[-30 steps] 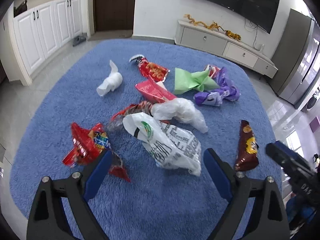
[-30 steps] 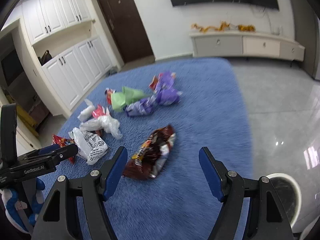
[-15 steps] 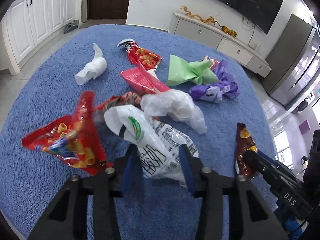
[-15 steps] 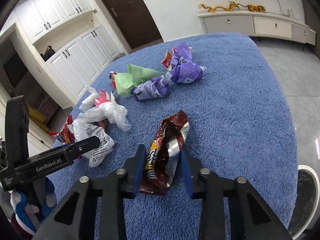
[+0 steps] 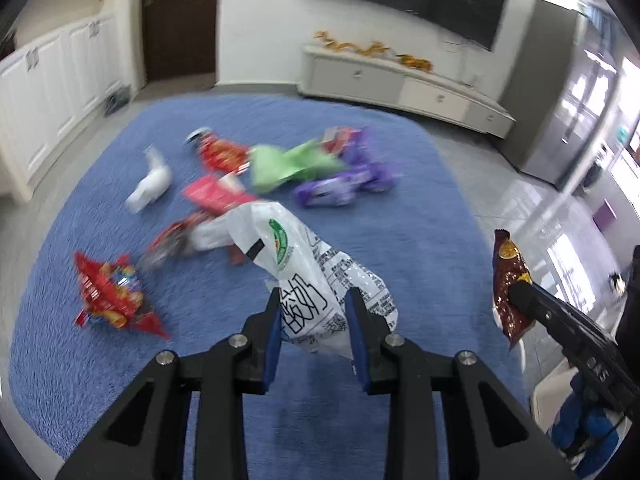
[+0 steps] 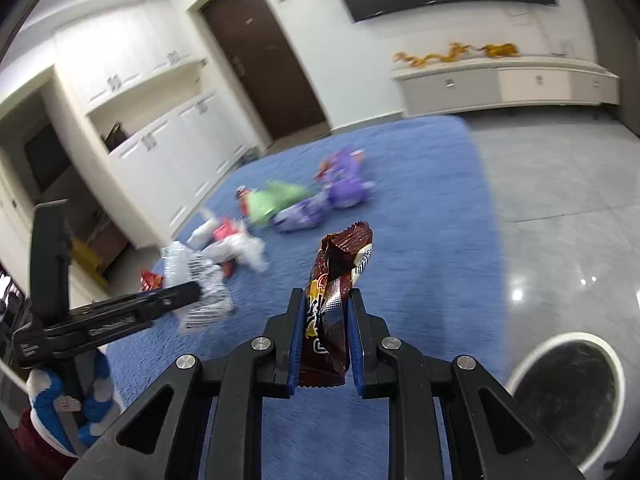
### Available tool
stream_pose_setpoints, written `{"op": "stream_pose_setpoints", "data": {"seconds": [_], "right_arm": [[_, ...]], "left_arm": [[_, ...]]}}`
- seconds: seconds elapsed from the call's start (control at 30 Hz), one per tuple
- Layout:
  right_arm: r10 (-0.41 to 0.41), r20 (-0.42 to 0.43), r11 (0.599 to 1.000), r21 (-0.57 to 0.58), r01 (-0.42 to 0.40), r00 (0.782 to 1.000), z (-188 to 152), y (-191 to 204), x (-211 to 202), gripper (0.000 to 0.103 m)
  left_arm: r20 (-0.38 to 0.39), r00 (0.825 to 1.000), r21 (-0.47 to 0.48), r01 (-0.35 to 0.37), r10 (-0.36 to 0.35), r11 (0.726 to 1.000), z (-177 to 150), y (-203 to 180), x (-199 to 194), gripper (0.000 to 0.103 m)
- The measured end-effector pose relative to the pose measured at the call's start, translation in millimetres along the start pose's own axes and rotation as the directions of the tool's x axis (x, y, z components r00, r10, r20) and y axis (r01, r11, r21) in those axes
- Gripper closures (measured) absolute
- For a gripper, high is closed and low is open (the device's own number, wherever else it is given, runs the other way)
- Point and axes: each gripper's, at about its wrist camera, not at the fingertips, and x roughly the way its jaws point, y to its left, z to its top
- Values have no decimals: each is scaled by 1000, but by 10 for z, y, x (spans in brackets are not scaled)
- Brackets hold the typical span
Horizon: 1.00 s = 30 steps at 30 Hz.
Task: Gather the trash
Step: 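Carry both items over the trash bin and open both tools to drop them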
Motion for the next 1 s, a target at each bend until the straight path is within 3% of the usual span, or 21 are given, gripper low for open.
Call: {"op": "stream_pose_setpoints", "data": {"seconds": [0.23, 0.4, 0.57, 0.63, 0.73, 0.8, 0.9, 1.0], "right_arm": [[-197, 51, 969, 163, 186, 979, -172, -841, -612, 83], [-334, 9, 904, 286, 318, 943, -413, -1440, -854, 82], [-408, -62, 844, 354, 402, 911, -636, -1849, -877, 78], [-431, -89, 823, 370, 432, 898, -718, -1955, -852, 73], [-451, -123, 800, 384, 461, 884, -785, -2099, -804, 71], [-460, -142, 788, 390, 477, 876, -826, -2160, -771, 66], [-468, -163, 776, 394, 492, 868, -892, -2215, -774, 60], [-471, -174, 770, 397, 499, 865, -892, -2272, -768, 52]], "left_arm": [[-44, 990, 179, 138, -132, 974, 82, -930, 135, 74], [-115, 969, 292, 245, -221, 924, 30, -1690, 334, 74], [-203, 939, 348, 335, -278, 876, -54, -2320, 600, 73], [-234, 925, 346, 368, -300, 863, -79, -2473, 684, 73], [-305, 886, 298, 437, -349, 849, -81, -2655, 863, 62], [-328, 871, 281, 459, -365, 843, -72, -2722, 937, 57], [-333, 868, 287, 466, -368, 837, -70, -2762, 953, 56], [-315, 879, 307, 451, -357, 838, -32, -2738, 922, 56]]}}
